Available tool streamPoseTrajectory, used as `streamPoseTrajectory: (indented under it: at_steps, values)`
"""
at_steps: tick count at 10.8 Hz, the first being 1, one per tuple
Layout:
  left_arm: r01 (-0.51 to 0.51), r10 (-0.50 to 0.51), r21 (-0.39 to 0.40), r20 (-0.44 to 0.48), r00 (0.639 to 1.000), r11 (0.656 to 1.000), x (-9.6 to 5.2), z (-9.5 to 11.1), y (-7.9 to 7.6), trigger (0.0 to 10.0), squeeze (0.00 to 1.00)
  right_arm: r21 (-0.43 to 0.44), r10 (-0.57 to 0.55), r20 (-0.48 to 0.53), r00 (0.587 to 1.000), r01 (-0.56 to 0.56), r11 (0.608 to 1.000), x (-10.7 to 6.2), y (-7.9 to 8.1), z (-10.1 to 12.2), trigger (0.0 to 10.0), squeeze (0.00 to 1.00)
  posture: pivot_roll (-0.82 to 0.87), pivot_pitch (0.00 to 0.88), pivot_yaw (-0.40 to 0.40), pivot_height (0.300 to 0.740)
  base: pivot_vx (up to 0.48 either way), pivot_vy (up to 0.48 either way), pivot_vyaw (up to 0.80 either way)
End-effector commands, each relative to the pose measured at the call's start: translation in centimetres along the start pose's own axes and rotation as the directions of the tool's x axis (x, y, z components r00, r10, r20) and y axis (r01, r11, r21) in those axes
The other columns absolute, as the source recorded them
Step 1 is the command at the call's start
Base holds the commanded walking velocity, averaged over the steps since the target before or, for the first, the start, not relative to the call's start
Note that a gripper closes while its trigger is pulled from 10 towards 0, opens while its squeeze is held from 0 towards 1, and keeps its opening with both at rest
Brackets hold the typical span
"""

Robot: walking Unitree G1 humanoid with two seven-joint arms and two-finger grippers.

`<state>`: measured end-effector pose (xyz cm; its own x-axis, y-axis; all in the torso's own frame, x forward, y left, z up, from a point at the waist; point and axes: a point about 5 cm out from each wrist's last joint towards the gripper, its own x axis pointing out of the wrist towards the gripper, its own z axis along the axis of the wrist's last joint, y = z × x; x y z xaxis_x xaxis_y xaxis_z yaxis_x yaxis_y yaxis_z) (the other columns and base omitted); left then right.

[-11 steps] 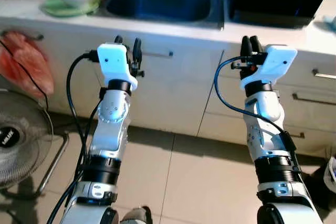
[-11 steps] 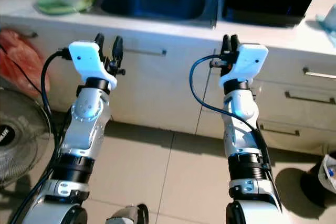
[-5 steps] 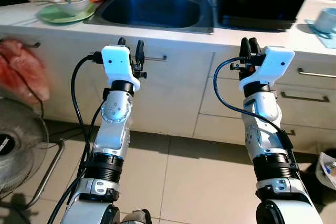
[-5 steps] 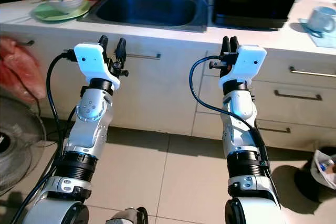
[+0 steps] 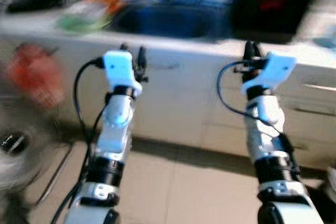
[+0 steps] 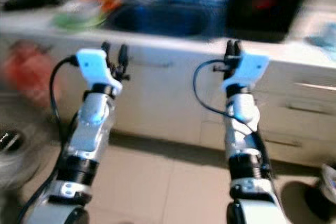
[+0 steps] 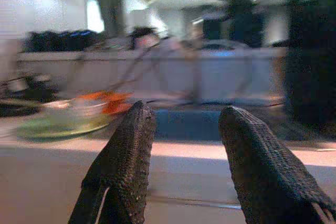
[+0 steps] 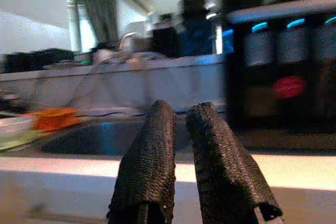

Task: Kitchen organization

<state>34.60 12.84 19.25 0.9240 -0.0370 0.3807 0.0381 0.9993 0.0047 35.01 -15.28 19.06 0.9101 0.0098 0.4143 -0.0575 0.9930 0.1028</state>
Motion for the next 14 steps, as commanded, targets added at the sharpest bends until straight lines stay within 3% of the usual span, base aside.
streamPoseTrajectory:
  at_steps: [1, 14]
  values:
    - [0.009, -0.009, -0.006, 0.01, 1.0, 1.0, 0.26, 0.4, -0.53, 10.0, 0.0, -0.006, -0.003, -0.003, 1.0, 0.003, 1.0, -0.01, -0.41, 0.02, 10.0, 0.0, 0.08, 0.0, 0.029, 0.74, 0.42, 0.0, 0.0]
    - [-0.034, 0.034, 0.007, 0.008, 0.999, 0.999, -0.18, 0.43, 0.36, 10.0, 0.0, 0.012, 0.023, -0.025, 0.999, -0.023, 1.0, -0.14, 0.29, -0.52, 10.0, 0.0, 0.12, 0.018, 0.012, 0.74, 0.423, 0.0, 0.0]
